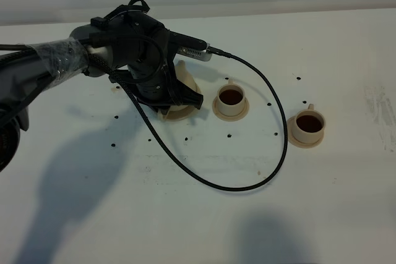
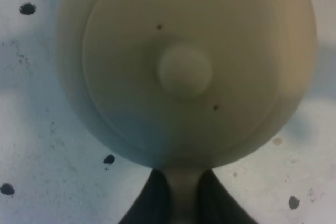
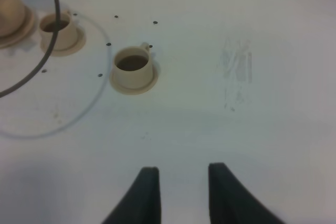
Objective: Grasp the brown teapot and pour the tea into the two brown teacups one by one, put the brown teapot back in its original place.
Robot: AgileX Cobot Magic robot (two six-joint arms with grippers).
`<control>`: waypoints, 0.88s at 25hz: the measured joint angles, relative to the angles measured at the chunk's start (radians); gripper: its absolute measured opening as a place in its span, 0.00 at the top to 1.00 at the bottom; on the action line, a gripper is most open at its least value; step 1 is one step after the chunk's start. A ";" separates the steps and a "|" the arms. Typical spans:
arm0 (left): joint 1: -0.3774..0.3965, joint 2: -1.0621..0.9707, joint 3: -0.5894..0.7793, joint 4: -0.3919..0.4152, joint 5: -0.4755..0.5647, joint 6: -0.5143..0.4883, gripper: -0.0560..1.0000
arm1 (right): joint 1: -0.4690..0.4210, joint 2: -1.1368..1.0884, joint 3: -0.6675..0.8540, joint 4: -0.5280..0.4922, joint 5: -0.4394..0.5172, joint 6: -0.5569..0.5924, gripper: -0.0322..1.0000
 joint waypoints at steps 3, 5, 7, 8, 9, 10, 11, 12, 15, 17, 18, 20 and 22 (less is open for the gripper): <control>0.000 0.000 0.000 0.001 0.000 0.001 0.84 | 0.000 0.000 0.000 0.000 0.000 0.000 0.75; 0.000 0.000 0.000 0.003 0.000 0.001 0.80 | 0.000 0.000 0.000 0.000 0.000 0.000 0.75; 0.000 0.000 0.000 0.003 0.000 0.001 0.72 | 0.000 0.000 0.000 0.000 0.000 0.000 0.75; 0.000 0.000 0.000 0.003 0.003 0.001 0.67 | 0.000 0.000 0.000 0.000 0.000 0.000 0.75; 0.000 0.000 0.000 0.003 0.010 0.001 0.62 | 0.000 0.000 0.000 0.000 0.000 0.000 0.75; 0.000 0.000 0.000 0.003 0.019 0.001 0.56 | 0.000 0.000 0.000 0.000 0.000 0.000 0.75; 0.000 0.000 0.000 0.003 0.036 0.001 0.52 | 0.000 0.000 0.000 0.000 0.000 0.000 0.75; 0.000 -0.002 0.000 0.003 0.061 0.003 0.48 | 0.000 0.000 0.000 0.000 0.000 0.000 0.75; 0.000 -0.028 0.000 0.003 0.172 0.019 0.38 | 0.000 0.000 0.000 0.000 0.000 0.000 0.75; 0.000 -0.059 0.000 0.003 0.269 0.045 0.36 | 0.000 0.000 0.000 0.000 0.000 0.000 0.75; 0.000 -0.071 0.000 0.003 0.322 0.058 0.35 | 0.000 0.000 0.000 0.000 0.000 0.000 0.75; 0.000 -0.082 0.000 0.002 0.398 0.081 0.35 | 0.000 0.000 0.000 0.000 0.000 0.000 0.75; 0.000 -0.087 0.000 0.001 0.400 0.102 0.34 | 0.000 0.000 0.000 0.000 0.000 0.000 0.75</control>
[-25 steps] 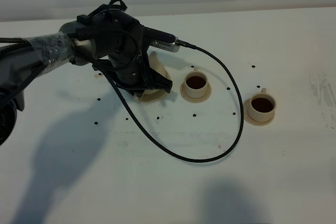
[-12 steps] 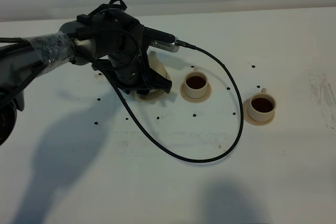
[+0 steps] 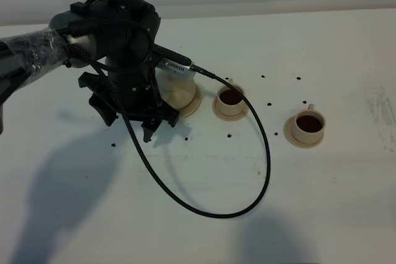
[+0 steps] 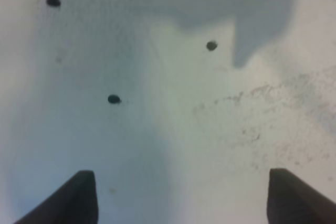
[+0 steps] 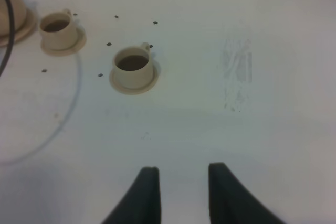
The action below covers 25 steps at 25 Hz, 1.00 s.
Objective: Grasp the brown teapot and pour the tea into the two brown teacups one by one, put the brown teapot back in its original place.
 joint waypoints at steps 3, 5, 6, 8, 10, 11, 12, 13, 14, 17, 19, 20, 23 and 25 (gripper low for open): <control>0.000 -0.029 0.044 -0.015 0.000 0.023 0.35 | 0.000 0.000 0.000 0.000 0.000 0.000 0.75; 0.000 -0.061 0.099 -0.035 0.000 0.043 0.35 | 0.000 0.000 0.000 0.000 0.000 0.000 0.75; 0.000 -0.082 0.136 -0.045 0.000 0.053 0.35 | 0.000 0.000 0.000 0.000 0.000 0.000 0.75; 0.000 -0.124 0.218 -0.072 0.000 0.075 0.35 | 0.000 0.000 0.000 0.000 0.000 0.000 0.75; 0.000 -0.178 0.314 -0.092 0.000 0.085 0.35 | 0.000 0.000 0.000 0.000 0.000 0.000 0.75; 0.000 -0.203 0.353 -0.097 0.000 0.087 0.35 | 0.000 0.000 0.000 0.000 0.000 0.000 0.75; 0.000 -0.235 0.398 -0.099 0.000 0.087 0.35 | 0.000 0.000 0.000 0.000 0.000 0.000 0.75; 0.000 -0.268 0.440 -0.102 0.000 0.085 0.35 | 0.000 0.000 0.000 0.000 0.000 0.000 0.75; 0.000 -0.305 0.480 -0.109 0.000 0.081 0.35 | 0.000 0.000 0.000 0.000 0.000 0.000 0.75; 0.000 -0.416 0.577 -0.141 0.000 0.096 0.35 | 0.000 0.000 0.000 0.000 0.000 0.000 0.75; 0.000 -0.489 0.626 -0.149 0.000 0.137 0.35 | 0.000 0.000 0.000 0.000 0.000 0.000 0.75; 0.000 -0.536 0.651 -0.151 0.000 0.153 0.35 | 0.000 0.000 0.000 0.000 0.000 0.000 0.75; 0.000 -0.648 0.724 -0.151 0.000 0.174 0.35 | 0.000 0.000 0.000 0.000 0.000 0.000 0.75; 0.000 -0.728 0.781 -0.152 0.000 0.177 0.35 | 0.000 0.000 0.000 0.000 0.000 0.000 0.75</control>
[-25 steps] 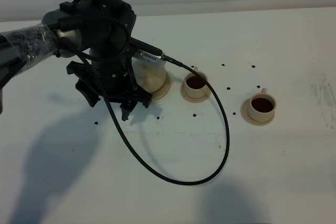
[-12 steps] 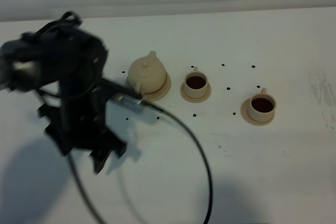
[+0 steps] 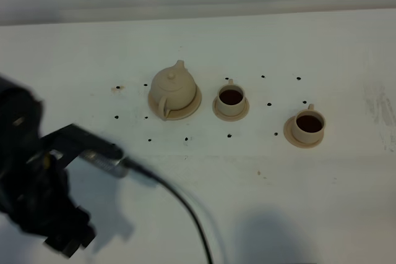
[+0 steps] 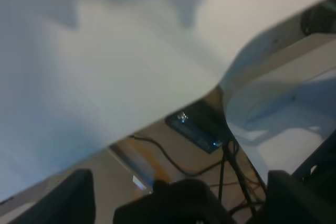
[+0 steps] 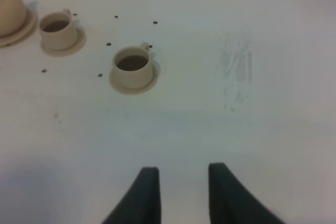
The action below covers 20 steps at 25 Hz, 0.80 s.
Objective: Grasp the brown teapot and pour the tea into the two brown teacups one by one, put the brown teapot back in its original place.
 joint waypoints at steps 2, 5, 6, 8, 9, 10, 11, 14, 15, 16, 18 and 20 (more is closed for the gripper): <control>0.000 -0.068 0.058 -0.001 0.000 0.000 0.35 | 0.000 0.000 0.000 0.000 0.000 0.000 0.75; 0.012 -0.158 0.139 -0.005 -0.043 -0.013 0.35 | 0.000 0.000 0.000 0.000 0.000 0.000 0.75; 0.027 -0.185 0.163 -0.011 -0.060 -0.013 0.35 | 0.000 0.000 0.000 0.000 0.000 0.000 0.75; 0.070 -0.233 0.202 -0.032 -0.090 -0.013 0.35 | 0.000 0.000 0.000 0.000 0.000 0.000 0.75; 0.100 -0.260 0.222 -0.043 -0.093 -0.013 0.35 | 0.000 0.000 0.000 0.000 0.000 0.000 0.75; 0.128 -0.289 0.240 -0.055 -0.096 -0.013 0.35 | 0.000 0.000 0.000 0.000 0.000 0.000 0.75; 0.162 -0.315 0.255 -0.065 -0.102 0.000 0.35 | 0.000 0.000 0.000 0.000 0.000 0.000 0.75; 0.260 -0.420 0.285 -0.080 -0.122 0.027 0.35 | 0.000 0.000 0.000 0.000 0.000 0.000 0.75; 0.296 -0.453 0.285 -0.081 -0.126 0.031 0.35 | 0.000 0.000 0.000 0.000 0.000 0.000 0.75; 0.333 -0.497 0.285 -0.082 -0.130 0.034 0.35 | 0.000 0.000 0.000 0.000 0.000 0.000 0.75; 0.404 -0.597 0.285 -0.082 -0.133 0.035 0.35 | 0.000 0.000 0.000 0.000 0.000 0.000 0.75; 0.475 -0.699 0.285 -0.082 -0.133 0.035 0.35 | 0.000 0.000 0.000 0.000 0.000 0.000 0.75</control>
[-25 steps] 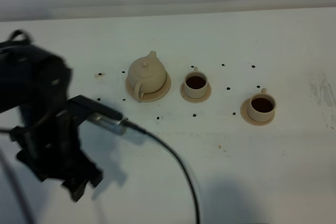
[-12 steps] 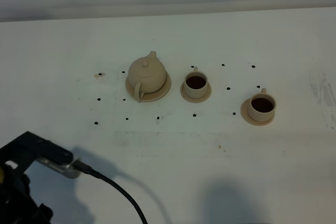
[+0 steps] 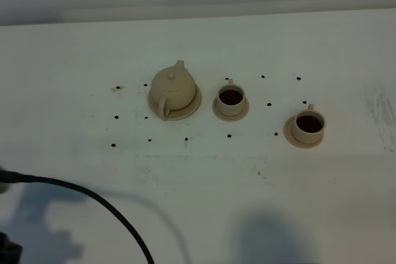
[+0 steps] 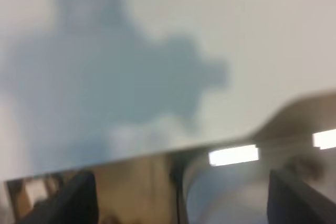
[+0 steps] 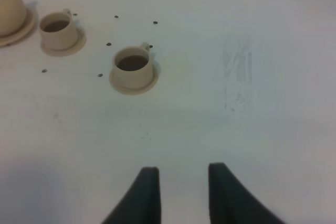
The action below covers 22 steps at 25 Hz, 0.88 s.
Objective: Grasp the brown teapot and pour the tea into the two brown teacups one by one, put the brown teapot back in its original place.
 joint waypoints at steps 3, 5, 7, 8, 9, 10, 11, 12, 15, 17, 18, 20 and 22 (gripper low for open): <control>0.071 -0.156 0.000 0.001 0.002 0.000 0.35 | 0.000 0.000 0.000 0.000 0.000 0.000 0.75; 0.095 -0.254 0.000 0.002 0.002 0.000 0.35 | 0.000 0.000 0.000 0.000 0.000 0.000 0.75; 0.101 -0.334 0.000 0.002 0.002 -0.001 0.35 | 0.000 0.000 0.000 0.000 0.000 0.000 0.75; 0.102 -0.375 0.001 0.002 0.002 -0.001 0.35 | 0.000 0.000 0.000 0.000 0.000 0.000 0.75; 0.103 -0.408 0.002 0.002 0.003 -0.001 0.35 | 0.000 0.000 0.000 0.000 0.000 0.000 0.75; 0.103 -0.445 0.003 0.002 0.003 -0.001 0.35 | 0.000 0.000 0.000 0.000 0.000 0.000 0.75; 0.102 -0.480 0.003 0.002 0.005 -0.001 0.35 | 0.000 0.000 0.000 0.000 0.000 0.000 0.75; 0.102 -0.513 0.003 0.002 0.007 -0.001 0.35 | 0.000 0.000 0.000 0.000 0.000 0.000 0.75; 0.102 -0.601 0.006 0.002 0.007 -0.001 0.35 | 0.000 0.000 0.000 0.000 0.000 0.000 0.75; 0.102 -0.641 0.007 0.002 0.008 -0.001 0.35 | 0.000 0.000 0.000 0.000 0.000 0.000 0.75; 0.102 -0.644 0.007 0.002 0.009 -0.001 0.35 | 0.000 0.000 0.000 0.000 0.000 0.000 0.75; 0.102 -0.645 0.008 0.002 0.009 -0.001 0.35 | 0.000 0.000 0.000 0.000 0.000 0.000 0.75; 0.102 -0.647 0.008 0.001 0.009 0.000 0.35 | 0.000 0.000 0.000 0.000 0.000 0.000 0.75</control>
